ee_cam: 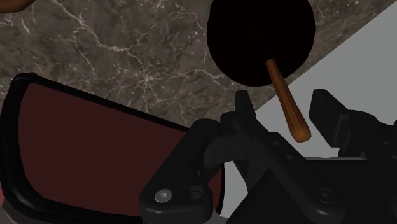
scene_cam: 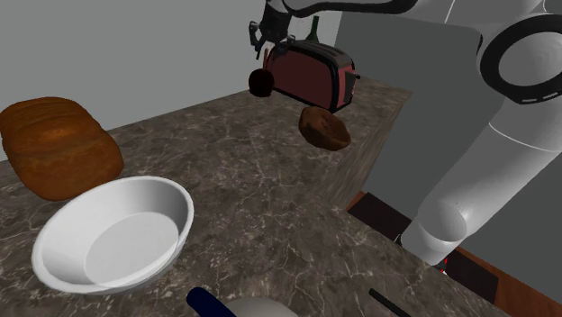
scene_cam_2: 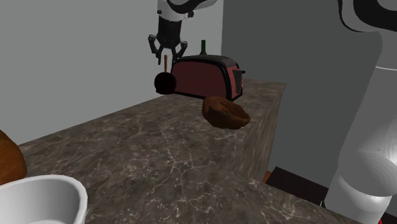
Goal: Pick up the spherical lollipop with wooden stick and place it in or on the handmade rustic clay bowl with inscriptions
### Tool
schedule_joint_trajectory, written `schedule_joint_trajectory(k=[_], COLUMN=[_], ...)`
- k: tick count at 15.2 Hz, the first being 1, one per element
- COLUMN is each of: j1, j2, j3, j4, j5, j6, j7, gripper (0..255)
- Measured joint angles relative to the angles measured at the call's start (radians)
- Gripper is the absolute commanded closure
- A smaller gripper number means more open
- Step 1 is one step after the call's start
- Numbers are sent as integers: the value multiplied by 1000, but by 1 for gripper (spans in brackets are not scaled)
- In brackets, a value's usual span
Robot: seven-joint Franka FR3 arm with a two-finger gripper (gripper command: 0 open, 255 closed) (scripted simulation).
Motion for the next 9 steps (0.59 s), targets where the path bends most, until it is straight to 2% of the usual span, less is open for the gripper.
schedule_joint_trajectory(k=[9], j1=[8], j2=[36], j3=[7], j4=[159], j5=[-8], j6=[-125], j7=[-15], gripper=[255])
